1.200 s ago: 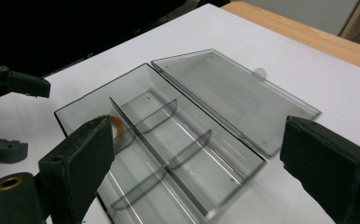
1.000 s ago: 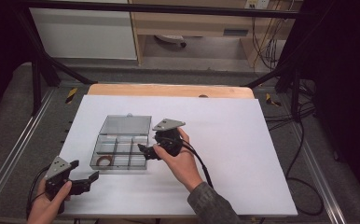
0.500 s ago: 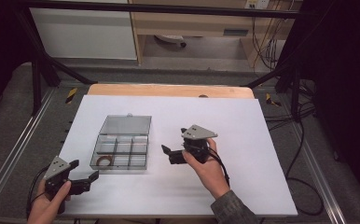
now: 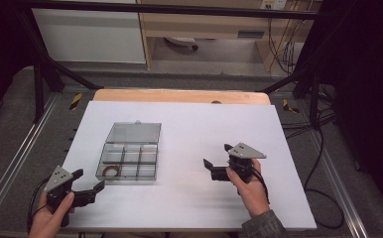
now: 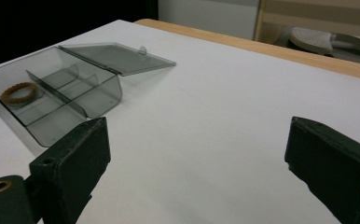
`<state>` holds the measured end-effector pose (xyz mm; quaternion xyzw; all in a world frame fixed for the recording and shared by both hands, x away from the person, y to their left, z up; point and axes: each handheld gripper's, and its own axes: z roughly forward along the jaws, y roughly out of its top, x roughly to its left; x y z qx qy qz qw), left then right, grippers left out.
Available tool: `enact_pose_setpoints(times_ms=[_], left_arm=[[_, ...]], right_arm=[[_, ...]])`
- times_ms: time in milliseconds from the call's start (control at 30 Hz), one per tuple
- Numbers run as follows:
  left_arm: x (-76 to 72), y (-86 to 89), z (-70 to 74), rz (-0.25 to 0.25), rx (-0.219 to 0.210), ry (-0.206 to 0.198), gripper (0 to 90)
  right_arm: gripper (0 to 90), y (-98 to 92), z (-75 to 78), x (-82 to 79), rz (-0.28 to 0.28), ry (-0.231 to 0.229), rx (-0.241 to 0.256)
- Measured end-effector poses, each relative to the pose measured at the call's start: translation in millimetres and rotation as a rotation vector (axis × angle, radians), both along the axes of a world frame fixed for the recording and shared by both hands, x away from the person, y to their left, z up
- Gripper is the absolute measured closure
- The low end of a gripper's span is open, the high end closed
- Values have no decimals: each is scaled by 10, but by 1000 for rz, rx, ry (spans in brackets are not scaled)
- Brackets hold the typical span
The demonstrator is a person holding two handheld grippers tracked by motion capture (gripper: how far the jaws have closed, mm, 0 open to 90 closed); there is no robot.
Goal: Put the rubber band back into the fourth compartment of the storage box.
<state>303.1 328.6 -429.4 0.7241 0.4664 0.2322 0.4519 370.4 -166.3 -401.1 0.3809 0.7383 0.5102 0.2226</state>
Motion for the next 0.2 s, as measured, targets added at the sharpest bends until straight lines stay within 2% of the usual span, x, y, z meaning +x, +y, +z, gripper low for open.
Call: enact_pose_setpoints(times_ms=[200], left_arm=[[-2, -9, -1, 0, 0, 3, 68]], right_arm=[[53, -351, -97, -25, -81, 34, 4]])
